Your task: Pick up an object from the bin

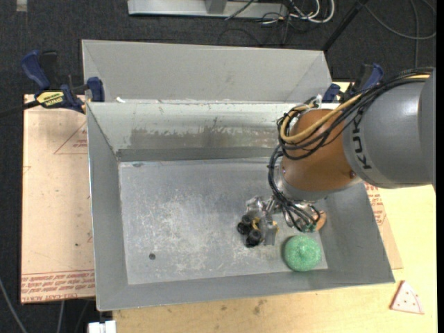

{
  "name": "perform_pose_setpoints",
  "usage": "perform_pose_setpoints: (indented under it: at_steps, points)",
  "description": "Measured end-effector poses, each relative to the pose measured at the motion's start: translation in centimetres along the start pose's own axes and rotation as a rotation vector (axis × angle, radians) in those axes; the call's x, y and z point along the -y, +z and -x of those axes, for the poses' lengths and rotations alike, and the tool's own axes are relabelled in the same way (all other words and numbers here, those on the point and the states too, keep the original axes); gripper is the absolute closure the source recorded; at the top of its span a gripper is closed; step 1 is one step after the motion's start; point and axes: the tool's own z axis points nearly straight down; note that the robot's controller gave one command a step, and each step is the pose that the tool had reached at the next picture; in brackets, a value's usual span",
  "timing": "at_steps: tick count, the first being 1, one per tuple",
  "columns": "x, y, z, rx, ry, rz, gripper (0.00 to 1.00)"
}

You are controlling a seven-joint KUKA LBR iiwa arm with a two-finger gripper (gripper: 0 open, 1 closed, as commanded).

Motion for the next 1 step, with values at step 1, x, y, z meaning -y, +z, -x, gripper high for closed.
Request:
perform_pose_setpoints:
  at_steps: [1]
  points:
    - [0.9, -16.09, 1.56, 0.005, 0.002, -0.001, 1.0]
